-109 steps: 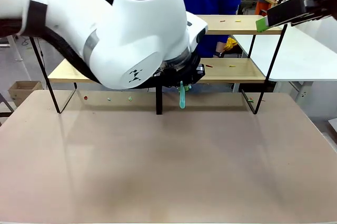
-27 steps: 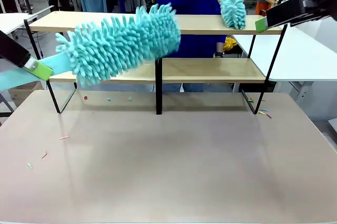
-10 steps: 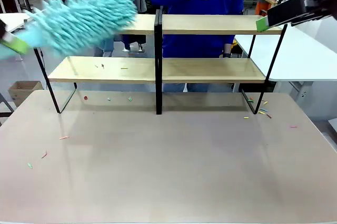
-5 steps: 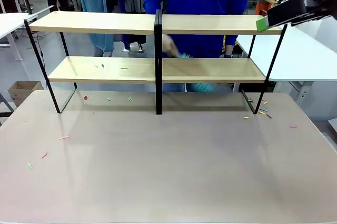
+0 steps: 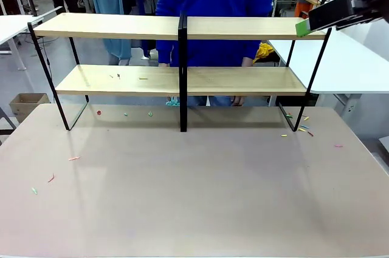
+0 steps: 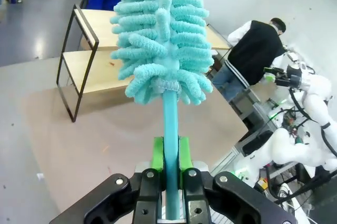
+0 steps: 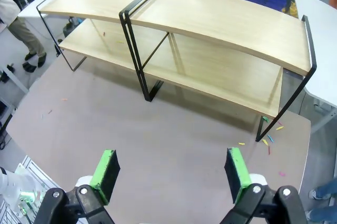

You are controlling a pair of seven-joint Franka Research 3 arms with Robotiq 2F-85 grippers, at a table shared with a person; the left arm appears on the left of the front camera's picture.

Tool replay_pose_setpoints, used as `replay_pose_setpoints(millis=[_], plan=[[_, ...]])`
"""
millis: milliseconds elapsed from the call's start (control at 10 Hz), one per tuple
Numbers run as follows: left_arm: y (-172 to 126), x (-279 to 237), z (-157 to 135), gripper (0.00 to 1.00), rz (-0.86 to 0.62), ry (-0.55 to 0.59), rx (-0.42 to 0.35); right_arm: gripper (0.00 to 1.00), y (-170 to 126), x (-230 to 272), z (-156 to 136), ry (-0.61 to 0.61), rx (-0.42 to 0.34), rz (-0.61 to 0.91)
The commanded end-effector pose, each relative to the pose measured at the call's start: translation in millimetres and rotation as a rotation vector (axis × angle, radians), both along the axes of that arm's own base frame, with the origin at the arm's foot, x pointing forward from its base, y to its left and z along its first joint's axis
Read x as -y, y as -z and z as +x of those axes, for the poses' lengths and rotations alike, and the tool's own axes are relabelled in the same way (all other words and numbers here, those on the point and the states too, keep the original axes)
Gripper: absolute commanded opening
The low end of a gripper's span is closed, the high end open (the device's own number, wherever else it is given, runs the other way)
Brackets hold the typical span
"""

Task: Clean the shelves.
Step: Clean a randomly selected level of the Shelf with the Duster, then clean another randomly selected level of the Shelf with the Duster.

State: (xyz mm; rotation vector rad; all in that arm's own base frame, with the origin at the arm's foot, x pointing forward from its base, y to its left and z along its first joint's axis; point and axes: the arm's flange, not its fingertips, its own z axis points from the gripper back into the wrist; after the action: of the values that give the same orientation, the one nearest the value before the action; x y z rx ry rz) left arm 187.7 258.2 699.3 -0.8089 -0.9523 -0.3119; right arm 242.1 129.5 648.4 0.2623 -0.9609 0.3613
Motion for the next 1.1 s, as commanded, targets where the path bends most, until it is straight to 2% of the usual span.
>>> replay_pose_setpoints(millis=[0, 700, 800, 900, 1000], plan=[[-10.4, 11.6, 4.1, 0.13, 0.034, 0.0, 0.014, 1.0, -0.3, -0.9, -0.4, 0.012, 0.0, 0.006], [-10.4, 11.6, 4.1, 0.13, 0.034, 0.0, 0.014, 1.0, -0.3, -0.9, -0.4, 0.012, 0.0, 0.006], [-7.3, 10.4, 3.5, 0.13, 0.033, -0.017, -0.016, 1.0, -0.3, -0.9, -0.4, 0.012, 0.0, 0.006], [-11.5, 33.2, 6.0, 0.13, 0.018, 0.165, -0.05, 1.0, -0.3, -0.9, -0.4, 0.012, 0.0, 0.006], [-5.4, 56.5, -4.6, 0.13, 0.078, 0.281, -0.067, 1.0, -0.3, -0.9, -0.4, 0.012, 0.0, 0.006]])
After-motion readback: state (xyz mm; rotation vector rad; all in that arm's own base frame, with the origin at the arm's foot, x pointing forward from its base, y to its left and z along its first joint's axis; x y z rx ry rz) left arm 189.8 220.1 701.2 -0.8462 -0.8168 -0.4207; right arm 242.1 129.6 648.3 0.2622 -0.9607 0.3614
